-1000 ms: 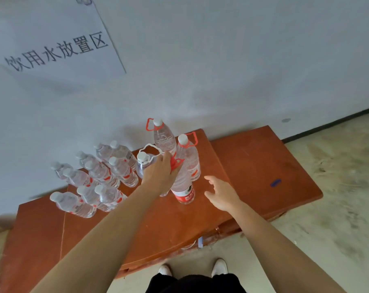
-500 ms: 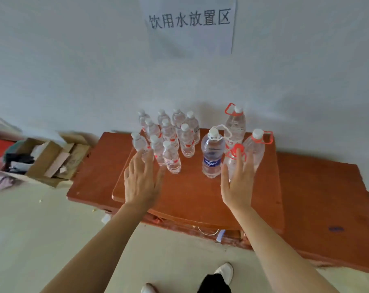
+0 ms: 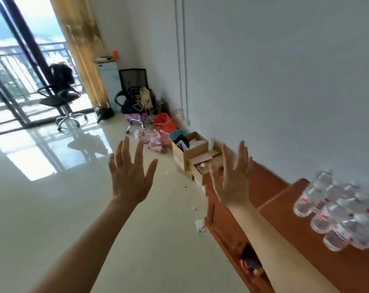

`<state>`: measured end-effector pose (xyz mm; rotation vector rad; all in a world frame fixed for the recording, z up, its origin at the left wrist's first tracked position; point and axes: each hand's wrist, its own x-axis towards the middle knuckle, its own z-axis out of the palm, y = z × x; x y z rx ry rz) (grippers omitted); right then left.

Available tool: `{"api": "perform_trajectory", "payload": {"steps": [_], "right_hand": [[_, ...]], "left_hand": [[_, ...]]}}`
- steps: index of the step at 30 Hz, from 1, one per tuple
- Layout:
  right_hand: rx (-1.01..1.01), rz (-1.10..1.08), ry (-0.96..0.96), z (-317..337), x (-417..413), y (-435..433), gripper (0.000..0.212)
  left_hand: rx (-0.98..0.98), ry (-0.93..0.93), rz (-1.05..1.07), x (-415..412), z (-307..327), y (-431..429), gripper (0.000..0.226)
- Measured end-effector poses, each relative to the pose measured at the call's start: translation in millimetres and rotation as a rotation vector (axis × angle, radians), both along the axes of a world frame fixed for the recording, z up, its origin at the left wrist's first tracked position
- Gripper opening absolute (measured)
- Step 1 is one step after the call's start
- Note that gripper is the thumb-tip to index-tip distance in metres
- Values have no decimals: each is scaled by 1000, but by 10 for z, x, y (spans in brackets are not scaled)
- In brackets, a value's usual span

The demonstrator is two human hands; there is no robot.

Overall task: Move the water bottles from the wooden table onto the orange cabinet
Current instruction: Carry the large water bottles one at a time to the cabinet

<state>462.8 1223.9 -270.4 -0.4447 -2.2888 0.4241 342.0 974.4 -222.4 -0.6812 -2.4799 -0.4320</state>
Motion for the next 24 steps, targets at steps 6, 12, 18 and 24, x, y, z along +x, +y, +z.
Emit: {"api": "perform_trajectory", "payload": {"steps": [6, 12, 18, 24], "right_hand": [[148, 394, 19, 332, -1490, -2076, 71], [291, 731, 77, 542, -2513, -3852, 67], [327, 1030, 151, 486, -3570, -5652, 66], [245, 1244, 150, 613, -4654, -7171, 67]], "left_hand": [[52, 129, 342, -613, 266, -2215, 68], [59, 184, 681, -687, 236, -3937, 65], [-65, 217, 1012, -974, 168, -5428, 64], [-102, 165, 1274, -1720, 464, -6576, 62]]}}
